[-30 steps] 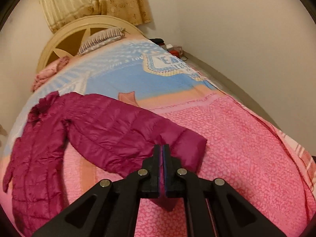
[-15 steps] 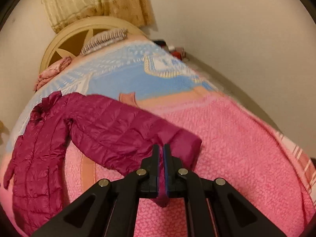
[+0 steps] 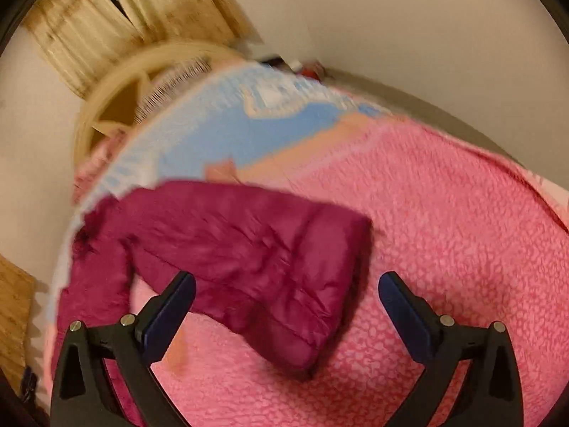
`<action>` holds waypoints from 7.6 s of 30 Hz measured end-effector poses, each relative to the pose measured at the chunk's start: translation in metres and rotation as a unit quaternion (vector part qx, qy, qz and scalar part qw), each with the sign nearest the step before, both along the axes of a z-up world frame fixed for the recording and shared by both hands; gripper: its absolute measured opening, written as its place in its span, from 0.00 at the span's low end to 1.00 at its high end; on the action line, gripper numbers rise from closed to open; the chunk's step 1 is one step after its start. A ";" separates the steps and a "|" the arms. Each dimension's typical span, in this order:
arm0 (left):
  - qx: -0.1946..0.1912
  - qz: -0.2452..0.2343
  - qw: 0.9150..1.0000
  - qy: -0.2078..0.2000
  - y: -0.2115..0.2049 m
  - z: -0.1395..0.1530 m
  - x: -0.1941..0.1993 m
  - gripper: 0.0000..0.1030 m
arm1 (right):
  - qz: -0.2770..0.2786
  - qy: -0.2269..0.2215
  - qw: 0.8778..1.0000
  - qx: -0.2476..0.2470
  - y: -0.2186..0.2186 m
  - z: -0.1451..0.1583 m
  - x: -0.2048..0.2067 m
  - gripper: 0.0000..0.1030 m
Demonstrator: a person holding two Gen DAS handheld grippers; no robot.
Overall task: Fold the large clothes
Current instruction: 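Carry the held sleeve across the jacket body toward the left tool, then lower the sleeve onto the jacket front and open the right tool, then grasp the other sleeve cuff with the left tool and lift it, then carry the held sleeve across the jacket front toward the right tool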
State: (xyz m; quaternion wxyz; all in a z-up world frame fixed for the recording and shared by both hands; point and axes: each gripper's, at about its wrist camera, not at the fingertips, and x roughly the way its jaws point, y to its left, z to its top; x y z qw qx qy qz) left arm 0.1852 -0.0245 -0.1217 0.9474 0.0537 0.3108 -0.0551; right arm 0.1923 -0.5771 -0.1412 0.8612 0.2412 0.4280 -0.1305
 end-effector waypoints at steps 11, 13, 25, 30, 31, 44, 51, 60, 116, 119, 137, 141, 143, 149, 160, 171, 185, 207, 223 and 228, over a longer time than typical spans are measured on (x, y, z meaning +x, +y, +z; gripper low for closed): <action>0.000 0.001 1.000 0.005 0.001 -0.004 -0.002 1.00 | -0.008 -0.030 0.999 0.039 0.000 -0.006 0.001 0.30; -0.001 0.001 1.000 0.003 0.002 -0.003 -0.003 1.00 | -0.008 -0.053 0.998 0.029 0.001 0.005 -0.006 0.17; -0.027 0.019 0.999 -0.008 0.025 0.003 -0.005 1.00 | 0.106 -0.185 0.971 -0.107 0.107 0.164 0.017 0.08; -0.037 0.030 0.999 -0.006 0.038 0.000 -0.006 1.00 | 0.194 -0.216 0.945 -0.151 0.197 0.217 0.037 0.08; -0.039 0.033 0.999 -0.005 0.041 0.000 -0.006 1.00 | 0.214 -0.220 0.939 -0.157 0.219 0.224 0.041 0.08; -0.031 0.074 0.997 0.002 0.076 -0.007 -0.004 1.00 | 0.402 -0.186 0.886 -0.137 0.449 0.134 0.101 0.08; -0.001 0.080 0.997 0.004 0.076 -0.010 0.004 1.00 | 0.424 -0.132 0.895 -0.048 0.492 0.043 0.128 0.09; 0.048 0.050 0.997 -0.025 0.045 0.008 0.049 1.00 | 0.436 -0.136 0.889 0.012 0.462 0.037 0.124 0.96; 0.032 0.067 0.991 0.109 -0.016 -0.101 0.191 1.00 | 0.215 -0.030 0.972 -0.087 0.287 0.010 0.248 0.53; 0.032 0.067 0.991 0.109 -0.016 -0.101 0.191 1.00 | 0.245 -0.031 0.965 -0.087 0.300 0.025 0.216 0.53; 0.011 0.058 0.991 0.117 -0.009 -0.099 0.191 1.00 | 0.268 -0.023 0.952 -0.145 0.330 -0.034 0.172 0.56; 0.001 0.062 0.993 0.097 0.003 -0.077 0.171 1.00 | 0.268 -0.026 0.952 -0.145 0.329 -0.034 0.171 0.56; 0.000 0.067 0.995 0.080 0.012 -0.062 0.156 1.00 | 0.269 -0.027 0.951 -0.148 0.330 -0.034 0.171 0.57; 0.025 0.101 0.994 0.032 0.066 -0.031 0.112 1.00 | 0.270 -0.027 0.951 -0.150 0.332 -0.034 0.171 0.57; 0.034 0.279 0.956 0.078 0.244 -0.064 0.048 1.00 | 0.276 -0.031 0.949 -0.147 0.331 -0.033 0.169 0.62; -0.089 0.297 0.947 0.087 0.285 -0.092 0.060 0.89 | 0.276 -0.031 0.948 -0.154 0.332 -0.032 0.167 0.63; -0.114 0.225 0.967 0.041 0.283 -0.066 0.052 0.12 | 0.276 -0.032 0.948 -0.152 0.332 -0.032 0.167 0.64; -0.089 0.053 0.986 -0.128 0.180 0.104 0.079 0.08 | 0.273 -0.041 0.952 -0.133 0.327 -0.030 0.165 0.68; -0.055 -0.109 0.987 -0.106 0.037 0.094 0.109 0.08 | 0.272 -0.058 0.956 -0.092 0.318 -0.029 0.164 0.71; -0.047 -0.144 0.986 -0.070 -0.003 0.061 0.116 0.08 | 0.272 -0.059 0.956 -0.088 0.317 -0.029 0.163 0.71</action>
